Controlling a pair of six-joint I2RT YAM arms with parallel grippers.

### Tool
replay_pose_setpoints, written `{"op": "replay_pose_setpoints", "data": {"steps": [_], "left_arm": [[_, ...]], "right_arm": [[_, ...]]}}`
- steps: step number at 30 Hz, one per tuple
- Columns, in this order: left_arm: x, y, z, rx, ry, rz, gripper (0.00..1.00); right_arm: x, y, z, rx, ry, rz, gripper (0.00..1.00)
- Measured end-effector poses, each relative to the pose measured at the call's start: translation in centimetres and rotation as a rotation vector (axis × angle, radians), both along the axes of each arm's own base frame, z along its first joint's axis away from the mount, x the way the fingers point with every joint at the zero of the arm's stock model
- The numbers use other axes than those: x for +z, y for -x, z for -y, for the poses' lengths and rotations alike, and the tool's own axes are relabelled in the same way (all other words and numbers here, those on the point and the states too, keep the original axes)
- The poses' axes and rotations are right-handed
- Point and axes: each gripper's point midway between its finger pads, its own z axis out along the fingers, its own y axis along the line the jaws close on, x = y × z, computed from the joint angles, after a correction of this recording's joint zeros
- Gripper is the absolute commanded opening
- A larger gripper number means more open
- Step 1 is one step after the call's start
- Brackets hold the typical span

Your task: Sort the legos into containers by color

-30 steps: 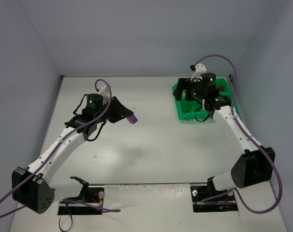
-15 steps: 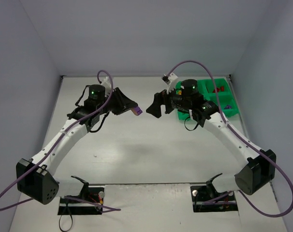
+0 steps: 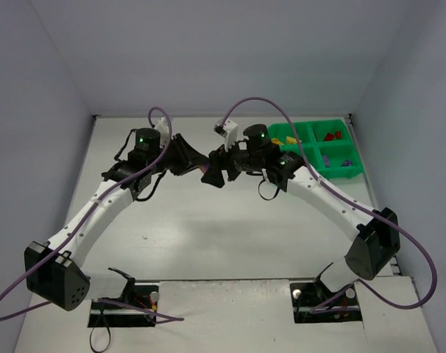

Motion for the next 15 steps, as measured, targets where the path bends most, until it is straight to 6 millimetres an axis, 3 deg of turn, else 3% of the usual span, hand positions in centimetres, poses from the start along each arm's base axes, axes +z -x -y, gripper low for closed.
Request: {"op": "replay_pose_setpoints", "data": {"steps": [7,15], "left_arm": [[-0.1,0.0,0.0,0.0,-0.001,-0.004,0.0],[-0.5,0.1,-0.2,0.009,-0.013,-0.018,0.0]], "right_arm": [[1.4,-0.2,-1.2,0.013,-0.016,0.038,0.49],[0.0,-0.7,-1.5,-0.008,0.014,0.023,0.03]]}}
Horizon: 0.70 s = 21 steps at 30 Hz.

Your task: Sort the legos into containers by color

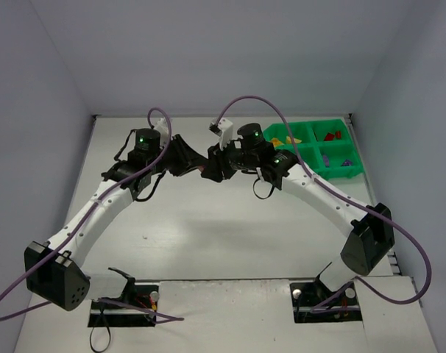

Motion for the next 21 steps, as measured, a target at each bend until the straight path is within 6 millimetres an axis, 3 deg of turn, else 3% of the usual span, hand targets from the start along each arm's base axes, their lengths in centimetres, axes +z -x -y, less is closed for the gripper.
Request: {"op": "replay_pose_setpoints", "data": {"steps": [1,4,5,6,8,13,15,17,21], "left_arm": [[0.0,0.0,0.0,0.002,-0.001,0.0,0.14],[-0.1,-0.1,-0.1,0.008,-0.006,0.002,0.44],[-0.1,-0.1,-0.2,0.01,-0.01,0.001,0.61],[-0.2,-0.1,-0.3,0.017,-0.014,-0.003,0.68],[-0.5,-0.1,-0.6,0.032,-0.032,-0.008,0.77],[-1.2,0.2,-2.7,0.099,-0.114,-0.012,0.82],[-1.1,0.4,-4.0,0.136,-0.155,0.004,0.82],[-0.6,0.6,-5.8,0.181,-0.192,0.033,0.82],[1.7,1.9,-9.4,0.27,-0.24,0.142,0.82]], "right_arm": [[0.0,0.0,0.0,-0.004,0.002,0.003,0.0],[-0.1,-0.3,0.1,-0.019,0.011,0.008,0.0],[-0.2,-0.5,0.3,-0.028,0.017,0.013,0.0],[-0.3,-0.6,0.3,-0.035,0.022,0.015,0.0],[-0.5,-1.0,0.8,-0.059,0.039,0.022,0.0],[-1.8,-2.9,3.2,-0.165,0.113,0.024,0.0],[-2.9,-4.3,5.5,-0.242,0.153,0.005,0.0],[-4.0,-6.5,9.1,-0.356,0.192,-0.019,0.0],[-5.7,-11.5,20.5,-0.699,0.244,-0.098,0.0]]}}
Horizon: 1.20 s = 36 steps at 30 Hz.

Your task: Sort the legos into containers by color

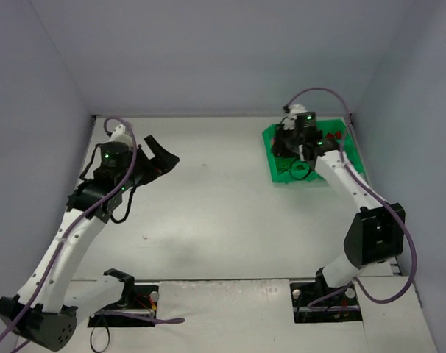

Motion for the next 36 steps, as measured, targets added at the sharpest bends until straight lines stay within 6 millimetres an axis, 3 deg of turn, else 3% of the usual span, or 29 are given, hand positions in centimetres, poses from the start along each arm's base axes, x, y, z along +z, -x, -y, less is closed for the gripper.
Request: {"op": "replay_pose_setpoints", "data": {"steps": [4,6,8,13,16,22,25,30,33,36], "left_arm": [[0.4,2.4,-2.1,0.035,-0.035,0.066,0.82],[-0.9,3.5,-2.8,0.044,-0.056,0.051,0.82],[-2.1,4.2,-3.1,0.047,-0.07,0.028,0.82],[-3.8,5.2,-3.6,0.047,-0.09,-0.021,0.82],[-3.5,5.5,-3.7,0.049,-0.088,-0.013,0.82],[-2.8,5.9,-3.8,0.049,-0.076,0.017,0.82],[-3.7,6.0,-3.8,0.047,-0.082,0.001,0.82],[-5.2,5.9,-3.6,0.036,-0.094,-0.046,0.82],[-5.8,5.6,-3.4,0.031,-0.103,-0.07,0.82],[-6.1,5.5,-3.4,0.03,-0.108,-0.079,0.82]], "right_arm": [[-0.3,-2.6,12.0,-0.362,0.003,-0.012,0.0],[-0.6,-3.0,16.2,-0.495,0.009,-0.024,0.0],[-1.3,-3.5,18.5,-0.566,0.009,-0.041,0.0],[-4.9,-4.7,20.4,-0.634,0.015,-0.125,0.0],[-6.3,-5.1,21.1,-0.655,0.013,-0.162,0.0],[-5.0,-5.8,22.7,-0.69,0.002,-0.133,0.0],[-4.6,-6.1,23.1,-0.697,0.0,-0.12,0.0],[-5.1,-6.1,23.2,-0.705,-0.002,-0.132,0.27],[-5.8,-6.0,23.4,-0.726,-0.006,-0.149,0.55],[-6.4,-5.8,23.6,-0.742,-0.003,-0.162,0.67]]}}
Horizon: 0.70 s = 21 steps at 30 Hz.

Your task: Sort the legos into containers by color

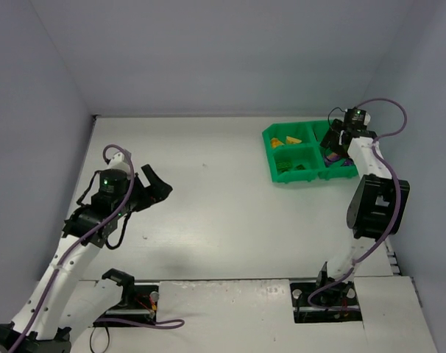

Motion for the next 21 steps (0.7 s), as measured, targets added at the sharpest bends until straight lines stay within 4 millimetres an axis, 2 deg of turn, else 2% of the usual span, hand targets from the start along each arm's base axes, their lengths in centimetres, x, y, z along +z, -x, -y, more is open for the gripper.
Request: {"op": "replay_pose_setpoints", "data": {"steps": [3,6,9,11,14,16,19,21], "left_arm": [[0.0,0.0,0.0,-0.002,-0.002,0.001,0.82],[0.0,0.0,0.0,-0.006,-0.006,0.002,0.82],[0.5,0.1,-0.1,-0.012,-0.018,0.011,0.82],[1.6,0.2,-0.4,-0.014,-0.033,0.029,0.82],[4.9,0.2,-1.1,-0.011,-0.065,0.1,0.82],[7.6,0.3,-1.8,-0.005,-0.093,0.165,0.82],[11.2,0.8,-3.0,0.015,-0.137,0.255,0.82],[13.1,1.2,-3.9,0.031,-0.172,0.299,0.82]], "right_arm": [[-0.1,0.1,0.1,-0.01,0.0,-0.004,0.78],[0.0,0.1,0.1,-0.011,-0.001,-0.001,0.98],[1.1,0.2,-0.1,-0.003,-0.004,0.023,1.0],[3.1,0.4,-0.4,0.014,-0.003,0.066,1.0],[8.9,1.7,-1.1,0.052,0.018,0.19,1.0],[14.4,3.3,-1.8,0.084,0.053,0.317,1.0],[22.6,6.8,-3.3,0.13,0.119,0.52,1.0],[27.2,9.9,-5.0,0.171,0.152,0.65,1.0]]}}
